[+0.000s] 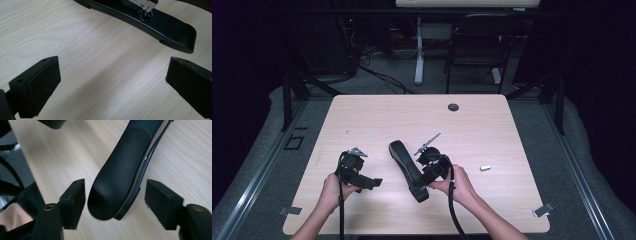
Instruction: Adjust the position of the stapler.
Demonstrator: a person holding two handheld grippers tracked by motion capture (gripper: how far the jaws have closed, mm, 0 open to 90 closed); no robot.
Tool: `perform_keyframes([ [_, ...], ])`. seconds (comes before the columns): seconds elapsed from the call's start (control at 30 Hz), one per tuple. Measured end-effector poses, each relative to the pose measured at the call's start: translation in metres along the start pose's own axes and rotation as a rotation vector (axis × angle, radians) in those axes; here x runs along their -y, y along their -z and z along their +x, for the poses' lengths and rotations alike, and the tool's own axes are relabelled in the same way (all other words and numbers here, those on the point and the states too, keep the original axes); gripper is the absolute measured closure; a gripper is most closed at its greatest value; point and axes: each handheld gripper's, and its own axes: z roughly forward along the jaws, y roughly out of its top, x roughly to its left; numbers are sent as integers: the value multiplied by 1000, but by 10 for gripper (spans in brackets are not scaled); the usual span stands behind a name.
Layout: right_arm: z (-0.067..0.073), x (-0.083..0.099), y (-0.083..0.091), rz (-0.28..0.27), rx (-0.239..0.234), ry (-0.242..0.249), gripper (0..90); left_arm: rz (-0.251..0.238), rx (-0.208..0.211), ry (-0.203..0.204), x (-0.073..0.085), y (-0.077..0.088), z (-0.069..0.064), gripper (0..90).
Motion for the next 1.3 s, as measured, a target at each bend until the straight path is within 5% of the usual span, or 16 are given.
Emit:
perform_keyframes([
  [0.43, 6, -3, -4, 9, 68, 28, 447, 13, 1, -5, 0, -3, 1, 0],
  [0.83, -14, 9, 13, 17, 119, 19, 536, 15, 2, -6, 0, -4, 2, 0],
  [1.3, -16, 7, 14, 21, 153, 30, 540, 22, 5, -10, -1, -7, 3, 0],
])
